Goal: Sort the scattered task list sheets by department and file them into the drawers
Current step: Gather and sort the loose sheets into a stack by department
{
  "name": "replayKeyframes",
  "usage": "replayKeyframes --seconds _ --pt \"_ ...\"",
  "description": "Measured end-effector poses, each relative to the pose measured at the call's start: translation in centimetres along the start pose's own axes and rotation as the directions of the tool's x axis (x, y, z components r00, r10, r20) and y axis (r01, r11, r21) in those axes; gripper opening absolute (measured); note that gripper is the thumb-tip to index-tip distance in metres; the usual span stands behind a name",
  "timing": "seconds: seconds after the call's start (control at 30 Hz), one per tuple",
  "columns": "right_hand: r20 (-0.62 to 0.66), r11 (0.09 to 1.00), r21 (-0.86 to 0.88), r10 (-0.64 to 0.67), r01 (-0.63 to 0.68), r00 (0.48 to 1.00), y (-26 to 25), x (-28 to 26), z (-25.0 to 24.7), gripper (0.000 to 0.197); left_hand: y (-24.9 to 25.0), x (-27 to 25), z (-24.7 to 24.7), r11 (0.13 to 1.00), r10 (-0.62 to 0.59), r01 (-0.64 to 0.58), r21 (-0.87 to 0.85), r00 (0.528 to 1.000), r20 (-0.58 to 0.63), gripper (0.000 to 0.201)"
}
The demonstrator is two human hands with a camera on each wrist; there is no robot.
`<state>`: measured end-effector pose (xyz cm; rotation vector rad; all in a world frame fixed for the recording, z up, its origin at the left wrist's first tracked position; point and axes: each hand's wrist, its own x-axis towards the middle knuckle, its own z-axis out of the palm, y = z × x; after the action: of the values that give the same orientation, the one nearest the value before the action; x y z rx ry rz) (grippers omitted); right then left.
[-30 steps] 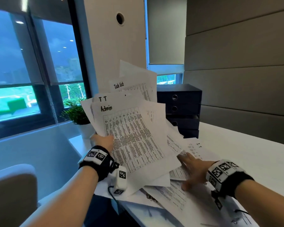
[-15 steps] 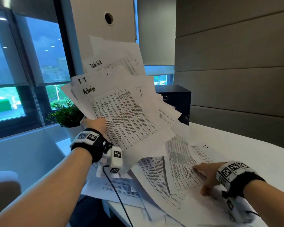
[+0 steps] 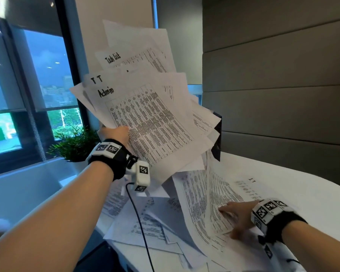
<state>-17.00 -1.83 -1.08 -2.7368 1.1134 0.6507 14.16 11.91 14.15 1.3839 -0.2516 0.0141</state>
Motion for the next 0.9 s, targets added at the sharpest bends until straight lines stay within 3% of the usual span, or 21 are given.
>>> replayKeyframes --seconds 0.17,0.27,0.33,0.43,0.5,0.53,0.6,0.67,0.7,0.77,0.83,0.9 --pt "0.003 0.999 0.031 -0.021 0.021 1.0 0.2 0.4 0.1 0.095 2.0 -1.1 0.8 0.998 -0.064 0.061 0.025 0.983 0.173 0.052" --pt "0.015 1.0 0.014 -0.017 0.017 1.0 -0.1 0.1 -0.1 0.092 3.1 -1.6 0.6 0.987 -0.129 0.14 -0.074 0.982 0.136 0.053" --pt "-0.036 0.99 0.141 -0.011 0.016 0.999 -0.5 -0.1 -0.8 0.086 3.6 -1.9 0.8 0.992 -0.117 0.122 -0.028 0.981 0.153 0.05" --pt "-0.28 0.827 0.554 0.072 0.1 0.957 -1.3 -1.7 -4.1 0.065 3.8 -2.7 1.2 0.994 -0.105 0.109 -0.014 0.98 0.167 0.051" --pt "-0.427 0.745 0.644 0.164 0.172 0.889 -1.5 -3.1 -6.3 0.045 3.5 -2.9 1.3 0.996 -0.088 0.088 0.008 0.984 0.157 0.055" --pt "-0.457 0.755 0.629 0.165 0.186 0.874 -1.8 -4.0 -7.1 0.044 3.5 -3.1 1.4 0.996 -0.088 0.087 0.018 0.984 0.152 0.056" --pt "-0.376 0.684 0.716 0.209 0.139 0.903 -2.5 -4.9 -7.8 0.047 4.0 -3.1 1.3 0.998 -0.064 0.063 0.011 0.986 0.153 0.055" --pt "-0.436 0.766 0.621 0.162 0.165 0.885 -3.2 -5.4 -7.6 0.05 5.0 -3.1 1.0 0.999 -0.033 0.038 -0.036 0.993 0.111 0.057" --pt "-0.411 0.828 0.55 0.153 0.111 0.899 -3.7 -5.3 -6.7 0.051 5.4 -3.1 0.8 0.998 -0.034 0.04 -0.054 0.995 0.096 0.061" --pt "-0.23 0.881 0.471 0.067 0.051 0.971 -4.5 -4.2 -4.6 0.047 6.0 -3.1 0.4 0.993 -0.02 0.031 -0.112 0.995 0.099 0.061" --pt "-0.243 0.9 0.409 -0.054 0.153 0.968 -4.7 -2.1 -3.2 0.052 6.1 -3.2 0.2 0.992 0.002 0.011 -0.125 0.995 0.104 0.054" --pt "-0.262 0.917 0.38 -0.02 0.122 0.965 -3.9 0.5 -3.0 0.064 6.1 -3.3 -0.2 0.992 -0.002 0.015 -0.125 0.995 0.103 0.05"
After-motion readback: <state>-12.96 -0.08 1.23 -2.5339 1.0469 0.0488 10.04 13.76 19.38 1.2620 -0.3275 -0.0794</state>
